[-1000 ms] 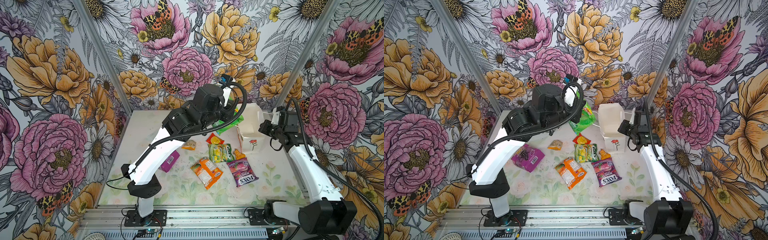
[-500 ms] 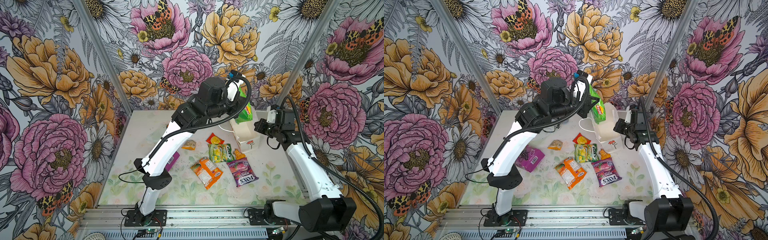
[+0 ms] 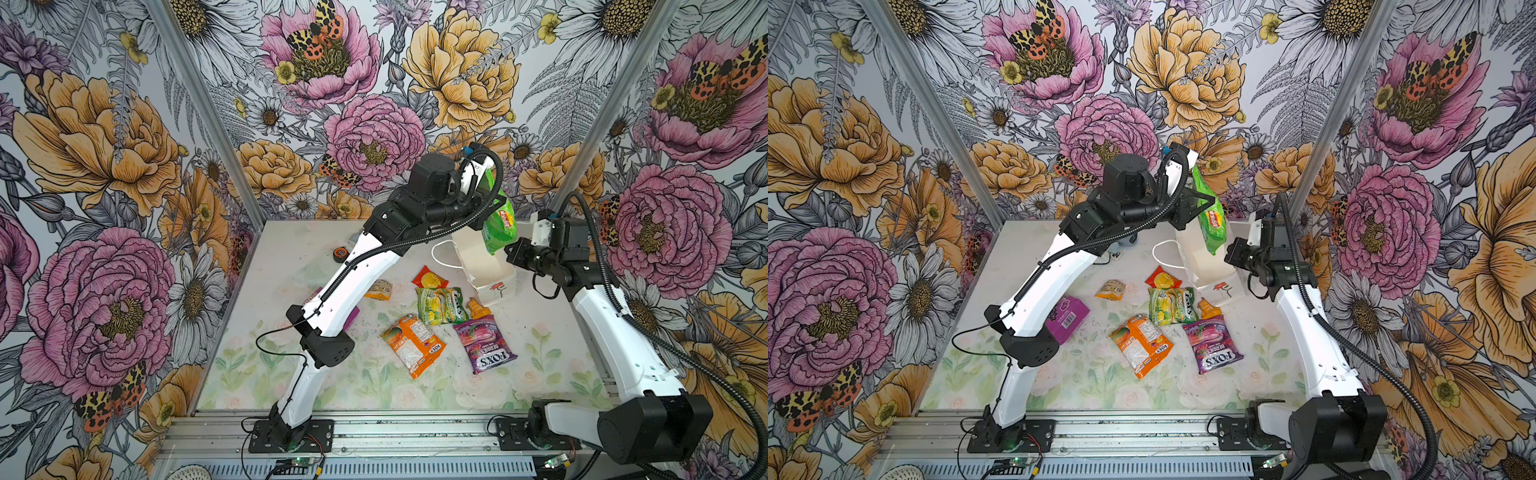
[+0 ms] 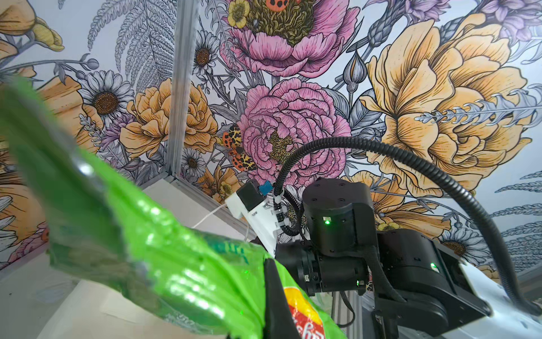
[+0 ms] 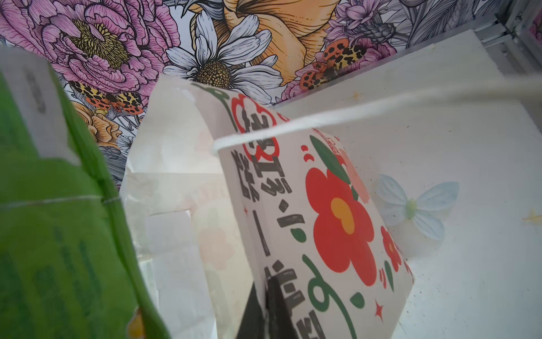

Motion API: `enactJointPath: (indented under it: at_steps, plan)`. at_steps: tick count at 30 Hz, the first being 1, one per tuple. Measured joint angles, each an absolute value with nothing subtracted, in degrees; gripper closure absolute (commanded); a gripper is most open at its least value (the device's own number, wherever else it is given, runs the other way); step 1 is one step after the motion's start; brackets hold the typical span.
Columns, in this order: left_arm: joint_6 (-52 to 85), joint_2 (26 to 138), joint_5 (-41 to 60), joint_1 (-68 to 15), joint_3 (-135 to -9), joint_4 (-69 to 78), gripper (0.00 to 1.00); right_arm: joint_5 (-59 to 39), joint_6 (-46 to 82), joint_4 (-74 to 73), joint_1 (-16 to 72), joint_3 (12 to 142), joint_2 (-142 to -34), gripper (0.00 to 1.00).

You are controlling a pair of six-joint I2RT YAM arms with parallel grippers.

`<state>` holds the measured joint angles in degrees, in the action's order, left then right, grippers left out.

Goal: Place the snacks into the paper bag
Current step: 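Lower the chip bag into the paper bag held open by the right gripper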

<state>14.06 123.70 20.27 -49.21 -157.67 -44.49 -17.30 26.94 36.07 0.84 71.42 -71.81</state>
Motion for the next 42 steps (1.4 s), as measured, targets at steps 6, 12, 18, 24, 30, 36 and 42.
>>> enactJointPath:
  at_steps: [6,12,18,24,30,36,42]
  plan:
    - [15.09,125.34,21.32,-49.12,-157.36,-43.40,1.00,-17.30,26.94,36.10,0.84,71.42,-71.79,1.00]
    - [15.33,125.38,21.54,-48.93,-151.52,-43.00,1.00,-17.28,26.94,36.07,0.84,71.42,-71.59,1.00]
    - [16.01,125.36,21.47,-48.95,-146.26,-43.18,1.00,-17.26,26.98,36.05,0.84,71.42,-71.59,1.00]
    - [16.34,125.36,20.80,-48.95,-144.14,-43.16,1.00,-17.28,27.11,36.05,0.84,71.42,-71.57,1.00]
    - [16.60,125.36,19.18,-48.95,-142.34,-43.07,1.00,-17.26,27.14,36.07,0.84,71.42,-71.05,1.00]
    - [16.60,125.36,16.84,-48.95,-140.73,-43.31,1.00,-17.23,27.16,36.14,0.84,71.42,-70.78,1.00]
    - [16.56,125.36,12.71,-48.95,-140.51,-44.97,1.00,-17.26,27.18,36.14,0.84,71.42,-70.06,1.00]
